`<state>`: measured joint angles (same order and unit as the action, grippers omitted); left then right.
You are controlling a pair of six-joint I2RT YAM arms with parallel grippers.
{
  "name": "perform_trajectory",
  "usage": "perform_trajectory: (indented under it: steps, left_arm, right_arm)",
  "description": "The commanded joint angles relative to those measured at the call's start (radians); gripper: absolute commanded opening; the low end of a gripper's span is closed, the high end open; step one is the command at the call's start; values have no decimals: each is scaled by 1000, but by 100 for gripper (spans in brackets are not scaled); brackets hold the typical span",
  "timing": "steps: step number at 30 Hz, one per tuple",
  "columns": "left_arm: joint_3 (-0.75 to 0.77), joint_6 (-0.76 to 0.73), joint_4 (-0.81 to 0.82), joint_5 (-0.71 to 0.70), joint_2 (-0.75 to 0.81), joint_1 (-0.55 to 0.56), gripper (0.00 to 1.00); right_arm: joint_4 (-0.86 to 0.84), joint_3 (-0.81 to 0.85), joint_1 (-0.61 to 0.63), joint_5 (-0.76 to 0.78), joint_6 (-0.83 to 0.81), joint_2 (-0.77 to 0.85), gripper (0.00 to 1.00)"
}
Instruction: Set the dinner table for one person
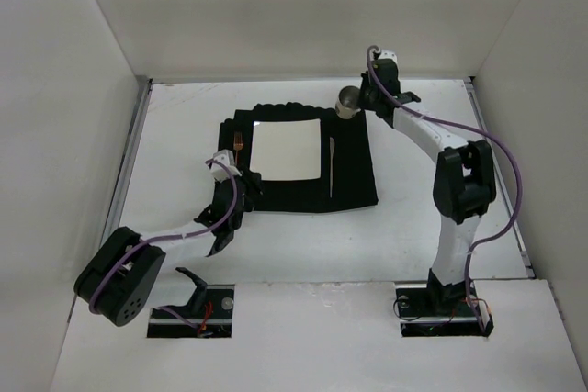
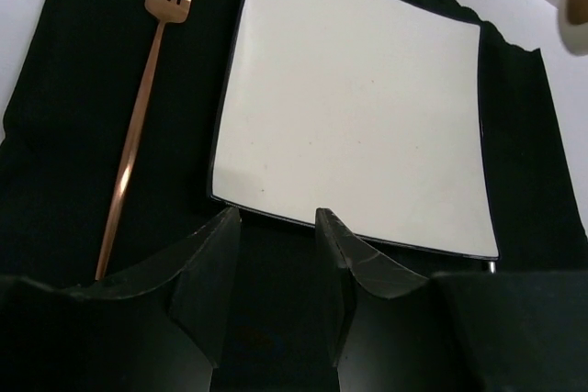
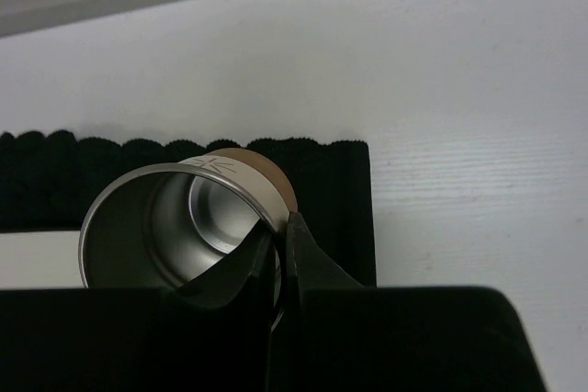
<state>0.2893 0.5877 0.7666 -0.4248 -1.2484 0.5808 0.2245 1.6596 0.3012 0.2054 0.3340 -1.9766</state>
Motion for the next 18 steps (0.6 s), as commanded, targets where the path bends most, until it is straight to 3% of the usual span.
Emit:
perform_trajectory:
  steps: [1, 18]
  left_arm:
    - [40, 17, 43, 15, -6, -6, 36]
    - [42, 20, 37, 18, 0, -8, 36]
  right_arm:
    - [-44, -7, -7, -18, -13, -10, 10]
    - [22, 15, 3, 29, -27, -117, 13]
